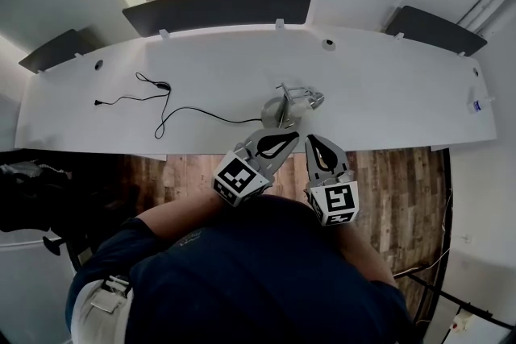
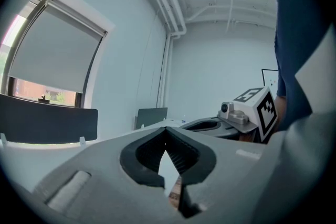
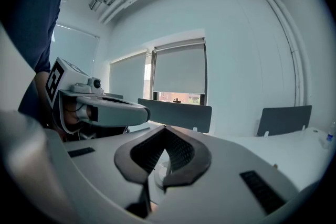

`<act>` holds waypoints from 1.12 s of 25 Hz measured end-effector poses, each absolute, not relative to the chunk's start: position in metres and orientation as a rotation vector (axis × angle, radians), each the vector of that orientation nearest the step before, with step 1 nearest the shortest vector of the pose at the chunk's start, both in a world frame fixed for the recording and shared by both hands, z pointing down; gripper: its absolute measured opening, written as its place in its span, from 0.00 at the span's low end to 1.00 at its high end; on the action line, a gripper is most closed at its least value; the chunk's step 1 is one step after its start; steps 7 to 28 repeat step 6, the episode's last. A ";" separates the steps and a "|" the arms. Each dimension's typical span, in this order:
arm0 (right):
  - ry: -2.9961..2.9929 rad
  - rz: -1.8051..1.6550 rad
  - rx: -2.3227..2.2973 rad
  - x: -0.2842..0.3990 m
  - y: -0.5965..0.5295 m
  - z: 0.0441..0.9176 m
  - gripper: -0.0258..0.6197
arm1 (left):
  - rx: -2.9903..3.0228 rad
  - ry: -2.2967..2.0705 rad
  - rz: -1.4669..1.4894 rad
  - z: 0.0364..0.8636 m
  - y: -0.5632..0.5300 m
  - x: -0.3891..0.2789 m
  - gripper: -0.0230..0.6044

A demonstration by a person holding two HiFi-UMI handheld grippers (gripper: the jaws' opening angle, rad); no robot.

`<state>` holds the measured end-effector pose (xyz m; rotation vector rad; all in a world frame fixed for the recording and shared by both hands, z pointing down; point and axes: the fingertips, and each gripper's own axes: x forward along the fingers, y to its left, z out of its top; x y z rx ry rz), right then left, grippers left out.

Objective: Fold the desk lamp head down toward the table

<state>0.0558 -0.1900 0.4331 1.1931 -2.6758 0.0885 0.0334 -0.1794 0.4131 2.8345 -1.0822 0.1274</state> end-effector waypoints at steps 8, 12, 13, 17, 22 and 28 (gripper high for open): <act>-2.680 0.059 1.187 0.052 -0.188 0.430 0.06 | 2.843 -1.086 0.119 0.409 -0.178 0.032 0.05; -2.680 0.059 1.187 0.052 -0.188 0.430 0.06 | 2.843 -1.086 0.119 0.409 -0.178 0.032 0.05; -2.680 0.059 1.187 0.052 -0.188 0.430 0.06 | 2.843 -1.086 0.119 0.409 -0.178 0.032 0.05; -2.680 0.059 1.187 0.052 -0.188 0.430 0.06 | 2.843 -1.086 0.119 0.409 -0.178 0.032 0.05; -2.680 0.059 1.187 0.052 -0.188 0.430 0.06 | 2.843 -1.086 0.119 0.409 -0.178 0.032 0.05; -2.680 0.059 1.187 0.052 -0.188 0.430 0.06 | 2.843 -1.086 0.119 0.409 -0.178 0.032 0.05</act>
